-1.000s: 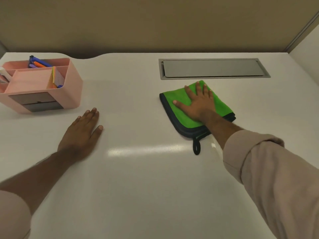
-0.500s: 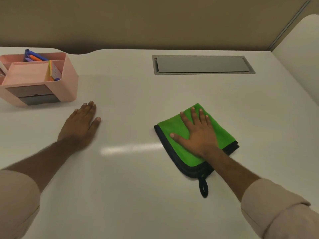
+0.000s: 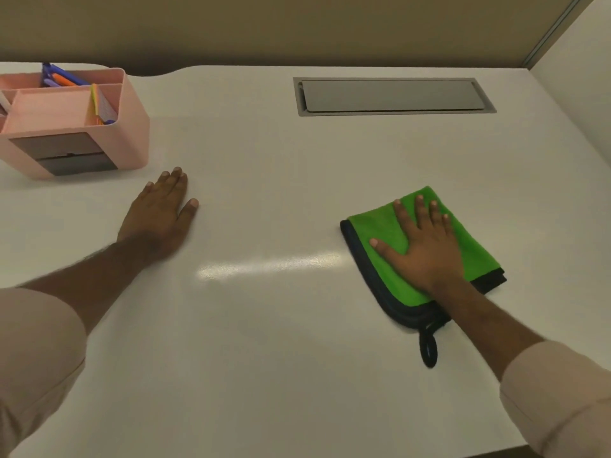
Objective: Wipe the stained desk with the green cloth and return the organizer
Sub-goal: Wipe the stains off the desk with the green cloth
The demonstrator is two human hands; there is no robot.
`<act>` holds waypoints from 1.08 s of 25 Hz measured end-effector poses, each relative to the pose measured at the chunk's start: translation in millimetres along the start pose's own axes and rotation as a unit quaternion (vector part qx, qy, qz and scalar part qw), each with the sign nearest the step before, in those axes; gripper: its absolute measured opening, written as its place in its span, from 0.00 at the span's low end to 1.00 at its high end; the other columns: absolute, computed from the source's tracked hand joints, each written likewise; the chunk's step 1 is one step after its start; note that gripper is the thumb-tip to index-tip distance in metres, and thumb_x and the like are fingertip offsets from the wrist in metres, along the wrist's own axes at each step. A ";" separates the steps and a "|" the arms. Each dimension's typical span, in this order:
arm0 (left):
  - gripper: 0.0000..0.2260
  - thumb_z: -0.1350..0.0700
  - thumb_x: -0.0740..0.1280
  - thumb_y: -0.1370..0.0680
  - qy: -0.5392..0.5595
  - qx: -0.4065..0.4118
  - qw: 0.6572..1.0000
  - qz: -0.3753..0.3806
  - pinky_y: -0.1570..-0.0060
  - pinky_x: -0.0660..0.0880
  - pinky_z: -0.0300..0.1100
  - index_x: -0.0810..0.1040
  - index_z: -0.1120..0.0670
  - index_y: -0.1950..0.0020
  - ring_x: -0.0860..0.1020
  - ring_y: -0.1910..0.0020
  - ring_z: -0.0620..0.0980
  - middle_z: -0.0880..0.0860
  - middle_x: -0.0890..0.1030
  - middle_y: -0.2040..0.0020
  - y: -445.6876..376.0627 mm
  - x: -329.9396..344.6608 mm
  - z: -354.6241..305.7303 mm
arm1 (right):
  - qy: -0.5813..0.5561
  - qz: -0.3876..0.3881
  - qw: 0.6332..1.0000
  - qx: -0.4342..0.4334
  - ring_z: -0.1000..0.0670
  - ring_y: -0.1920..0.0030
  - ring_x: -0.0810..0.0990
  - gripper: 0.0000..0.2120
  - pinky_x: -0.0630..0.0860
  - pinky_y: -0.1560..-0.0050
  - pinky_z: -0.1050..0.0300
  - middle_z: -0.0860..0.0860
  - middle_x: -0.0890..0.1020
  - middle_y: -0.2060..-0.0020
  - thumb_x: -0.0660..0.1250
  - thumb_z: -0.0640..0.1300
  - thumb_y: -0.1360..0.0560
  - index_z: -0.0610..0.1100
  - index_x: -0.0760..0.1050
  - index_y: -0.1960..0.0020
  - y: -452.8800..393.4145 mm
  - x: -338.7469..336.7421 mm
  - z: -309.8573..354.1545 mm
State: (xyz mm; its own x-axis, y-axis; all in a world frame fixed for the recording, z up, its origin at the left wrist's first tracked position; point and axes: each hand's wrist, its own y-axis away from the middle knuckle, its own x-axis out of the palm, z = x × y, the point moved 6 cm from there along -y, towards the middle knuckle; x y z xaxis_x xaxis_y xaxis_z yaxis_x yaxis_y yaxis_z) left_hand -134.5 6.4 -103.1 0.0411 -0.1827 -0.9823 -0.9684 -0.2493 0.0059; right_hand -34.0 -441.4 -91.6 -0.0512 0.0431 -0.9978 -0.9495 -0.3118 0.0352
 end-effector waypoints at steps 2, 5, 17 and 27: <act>0.27 0.46 0.48 0.17 0.001 0.000 1.000 -0.005 0.23 0.47 0.48 0.52 0.57 0.21 0.50 0.21 0.51 0.54 0.52 0.19 0.5 -1.2 -2.6 | -0.005 -0.012 1.000 0.002 0.42 0.21 0.45 0.45 0.45 0.22 0.41 0.43 0.49 0.21 0.42 0.79 0.30 0.55 0.47 0.21 19.5 2.1 20.1; 0.27 0.46 0.49 0.17 0.003 -0.002 1.000 -0.004 0.23 0.47 0.48 0.52 0.58 0.21 0.50 0.21 0.52 0.55 0.52 0.19 0.8 -3.4 -4.9 | -0.008 -0.019 1.000 -0.019 0.41 0.21 0.44 0.46 0.45 0.23 0.40 0.41 0.49 0.21 0.43 0.79 0.30 0.53 0.49 0.21 46.9 4.3 64.4; 0.28 0.45 0.48 0.18 0.017 0.026 1.000 -0.003 0.23 0.49 0.49 0.53 0.57 0.21 0.52 0.21 0.52 0.55 0.53 0.20 0.5 3.0 6.2 | -0.093 -0.009 0.989 -0.115 0.43 0.22 0.36 0.47 0.37 0.24 0.40 0.43 0.45 0.20 0.44 0.80 0.31 0.53 0.49 0.21 55.3 25.6 233.6; 0.27 0.45 0.46 0.18 0.027 -0.001 1.000 -0.007 0.23 0.46 0.46 0.51 0.55 0.21 0.49 0.21 0.47 0.51 0.51 0.19 3.3 -0.6 2.6 | -0.024 -0.021 0.993 0.113 0.40 0.21 0.47 0.50 0.45 0.23 0.41 0.42 0.51 0.21 0.40 0.82 0.34 0.54 0.50 0.21 -30.6 -0.9 39.4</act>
State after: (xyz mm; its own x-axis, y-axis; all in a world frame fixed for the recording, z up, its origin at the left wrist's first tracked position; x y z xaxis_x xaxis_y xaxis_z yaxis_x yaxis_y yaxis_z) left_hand -138.4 8.1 -102.9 0.0687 -0.2306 -0.9706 -0.9670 -0.2546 -0.0079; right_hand -17.2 -394.5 -89.6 -0.0199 0.0987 -0.9949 -0.9961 -0.0877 0.0112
